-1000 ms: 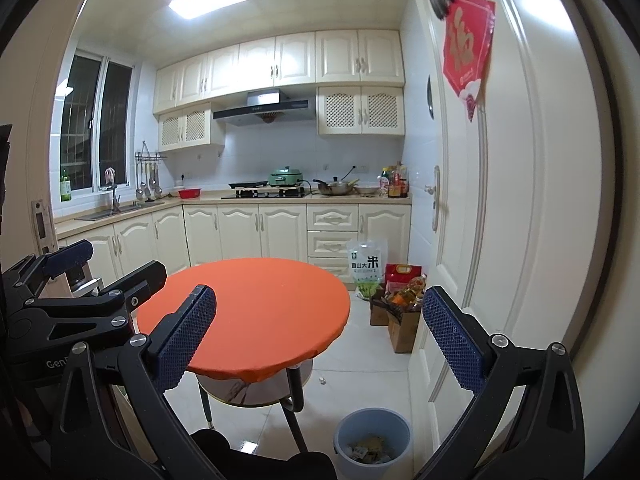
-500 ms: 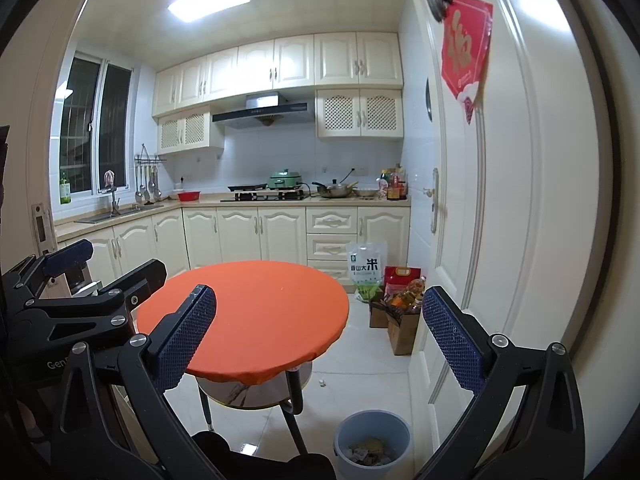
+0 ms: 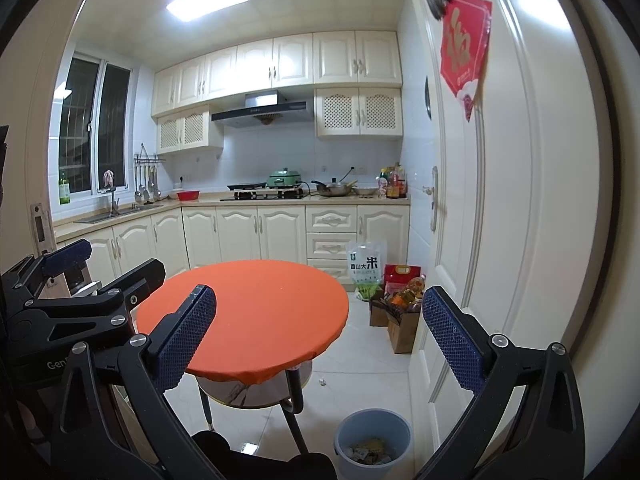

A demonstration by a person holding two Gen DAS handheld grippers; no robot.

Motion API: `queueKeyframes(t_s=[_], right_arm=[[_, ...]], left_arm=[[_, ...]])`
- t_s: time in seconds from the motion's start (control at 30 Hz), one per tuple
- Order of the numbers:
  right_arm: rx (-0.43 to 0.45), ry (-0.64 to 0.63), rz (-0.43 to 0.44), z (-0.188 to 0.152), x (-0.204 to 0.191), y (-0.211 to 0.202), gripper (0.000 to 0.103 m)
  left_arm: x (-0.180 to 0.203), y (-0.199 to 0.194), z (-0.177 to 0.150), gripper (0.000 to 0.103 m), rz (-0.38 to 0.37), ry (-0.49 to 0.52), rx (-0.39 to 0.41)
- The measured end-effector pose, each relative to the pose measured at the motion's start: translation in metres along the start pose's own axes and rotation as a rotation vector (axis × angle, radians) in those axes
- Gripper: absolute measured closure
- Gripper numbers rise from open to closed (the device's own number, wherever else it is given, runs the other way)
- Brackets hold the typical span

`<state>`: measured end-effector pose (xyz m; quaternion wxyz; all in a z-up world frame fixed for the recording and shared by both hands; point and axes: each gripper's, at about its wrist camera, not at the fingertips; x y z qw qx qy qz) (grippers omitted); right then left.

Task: Collect trash

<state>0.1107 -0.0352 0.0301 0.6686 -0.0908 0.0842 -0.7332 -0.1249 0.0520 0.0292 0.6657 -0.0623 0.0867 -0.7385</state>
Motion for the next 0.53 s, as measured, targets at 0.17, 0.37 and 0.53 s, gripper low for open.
queueKeyframes(t_s=[0.17, 0.37, 0.53], right_arm=[[0.000, 0.001, 0.000, 0.0000, -0.0003, 0.0000, 0.000], [-0.001, 0.001, 0.001, 0.0000, -0.0006, 0.0013, 0.000], [-0.010, 0.009, 0.002, -0.0025, -0.0017, 0.0051, 0.000]], left_arm=[[-0.0017, 0.0012, 0.0002, 0.001, 0.001, 0.001, -0.001], [-0.0025, 0.0020, 0.0001, 0.001, 0.001, 0.001, -0.001], [-0.0029, 0.0088, -0.0008, 0.001, 0.004, 0.002, -0.008]])
Point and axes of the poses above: each gripper's, at about its wrist camera, not at the fingertips, and y roughly the way its jaws point, x to its right, z to its top, and after that the axes turned 1 degree about x, right-handed
